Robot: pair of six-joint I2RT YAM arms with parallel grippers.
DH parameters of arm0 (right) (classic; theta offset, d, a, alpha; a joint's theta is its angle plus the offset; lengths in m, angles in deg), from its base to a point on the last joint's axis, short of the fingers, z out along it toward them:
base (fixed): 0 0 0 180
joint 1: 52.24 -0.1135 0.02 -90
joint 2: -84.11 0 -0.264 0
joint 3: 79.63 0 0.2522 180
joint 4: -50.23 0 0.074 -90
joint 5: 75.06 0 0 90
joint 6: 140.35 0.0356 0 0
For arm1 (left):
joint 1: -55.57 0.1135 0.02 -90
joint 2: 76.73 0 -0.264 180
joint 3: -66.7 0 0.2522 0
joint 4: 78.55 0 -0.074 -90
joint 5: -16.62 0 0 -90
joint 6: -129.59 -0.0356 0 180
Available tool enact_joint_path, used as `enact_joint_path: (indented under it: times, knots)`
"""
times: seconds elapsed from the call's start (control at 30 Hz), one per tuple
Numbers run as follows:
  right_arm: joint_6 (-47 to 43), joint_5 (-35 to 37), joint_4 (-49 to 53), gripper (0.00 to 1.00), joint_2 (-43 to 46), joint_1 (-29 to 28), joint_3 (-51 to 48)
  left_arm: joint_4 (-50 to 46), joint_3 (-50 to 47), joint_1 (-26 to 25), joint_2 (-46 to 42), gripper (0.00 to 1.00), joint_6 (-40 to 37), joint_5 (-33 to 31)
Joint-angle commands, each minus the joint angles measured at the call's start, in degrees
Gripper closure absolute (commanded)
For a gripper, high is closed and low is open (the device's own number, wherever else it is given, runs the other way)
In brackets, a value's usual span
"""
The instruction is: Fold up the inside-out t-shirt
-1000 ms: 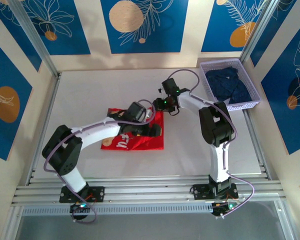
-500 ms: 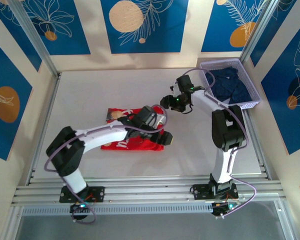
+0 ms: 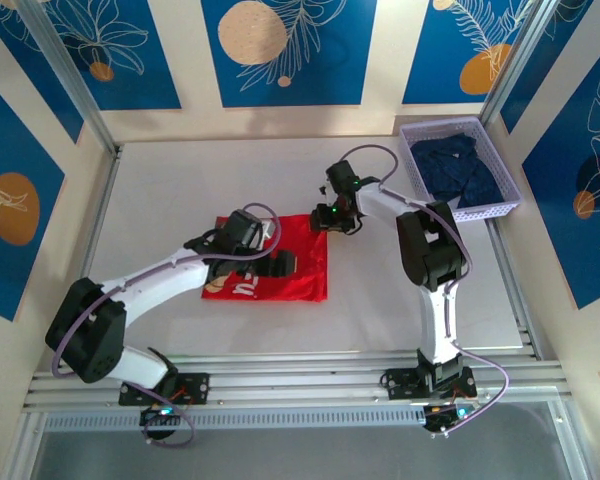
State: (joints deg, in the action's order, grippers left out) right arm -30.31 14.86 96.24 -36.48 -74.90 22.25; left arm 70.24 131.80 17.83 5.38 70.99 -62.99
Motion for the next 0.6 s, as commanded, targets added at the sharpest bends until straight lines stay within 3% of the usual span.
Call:
enact_joint_path:
  times: [0.0, 0.17, 0.33, 0.57]
  knots:
    - [-2.4, 3.8, 2.6, 0.55, -1.3, 2.7, 3.7, -2.2, -1.0, -0.1, -2.6, 0.06, 0.3, -2.4]
    - [-4.3, 2.5, 4.8, 0.55, -1.5, 4.2, 6.4, -1.2, -1.4, -0.3, -3.4, 0.06, -2.4, 0.2]
    - [-4.3, -4.0, 5.1, 0.39, 4.7, 4.2, 3.7, -0.6, 0.4, -1.9, -0.8, 0.06, -4.0, 1.3]
    - [0.7, -11.6, 1.6, 0.35, 22.1, 2.5, -17.7, -1.8, 0.8, 1.2, -1.4, 0.06, -2.4, -5.1]
